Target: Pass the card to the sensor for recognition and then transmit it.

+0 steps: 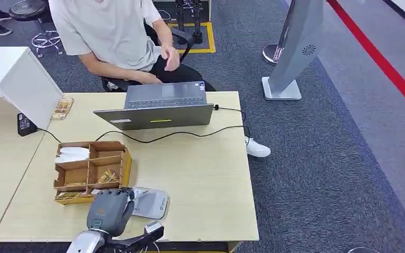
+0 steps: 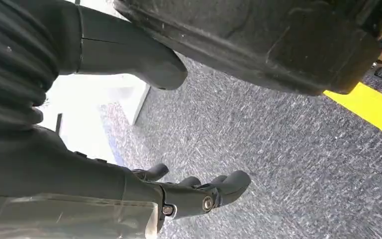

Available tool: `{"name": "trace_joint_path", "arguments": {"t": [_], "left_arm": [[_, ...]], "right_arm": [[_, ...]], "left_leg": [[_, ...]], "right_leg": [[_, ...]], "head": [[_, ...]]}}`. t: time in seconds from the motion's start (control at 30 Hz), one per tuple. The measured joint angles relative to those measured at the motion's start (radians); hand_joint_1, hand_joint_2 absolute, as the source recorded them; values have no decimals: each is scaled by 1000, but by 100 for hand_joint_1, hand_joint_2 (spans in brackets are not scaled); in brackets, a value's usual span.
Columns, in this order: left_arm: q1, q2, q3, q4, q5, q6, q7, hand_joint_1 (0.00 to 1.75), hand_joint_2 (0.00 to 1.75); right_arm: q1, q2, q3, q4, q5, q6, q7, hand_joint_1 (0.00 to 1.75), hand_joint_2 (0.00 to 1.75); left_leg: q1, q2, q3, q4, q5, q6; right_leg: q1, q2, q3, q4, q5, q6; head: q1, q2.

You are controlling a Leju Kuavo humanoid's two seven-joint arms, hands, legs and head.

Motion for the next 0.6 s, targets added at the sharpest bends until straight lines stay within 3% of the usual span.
{"name": "trace_joint_path", "arguments": {"t": [0.07,0.2,0.33,0.4,0.6], "left_arm": [[0,1,0,-24,-38,63,11,175,175],[4,-2,0,-104,-155,300,22,175,175],[5,1,13,-190,-177,436,30,175,175],[-2,9,32,-223,-178,470,31,175,175],[-25,15,93,-276,-178,466,21,175,175]], "right_arm": [[0,0,0,0,-1,-2,-1,0,175],[2,0,0,0,-2,-3,-11,0,175],[2,0,6,0,1,-4,-18,0,175],[2,0,9,0,1,-3,-18,0,175],[2,0,14,0,5,-3,-19,0,175]], "left_leg": [[0,0,0,0,0,0],[0,0,0,0,0,0],[0,0,0,0,0,0],[0,0,0,0,0,0],[0,0,0,0,0,0]], "right_leg": [[0,0,0,0,0,0],[0,0,0,0,0,0],[0,0,0,0,-1,1],[0,0,0,0,-1,1],[0,0,0,0,0,1]], "head": [[0,0],[0,0],[0,0],[0,0],[0,0]]}}
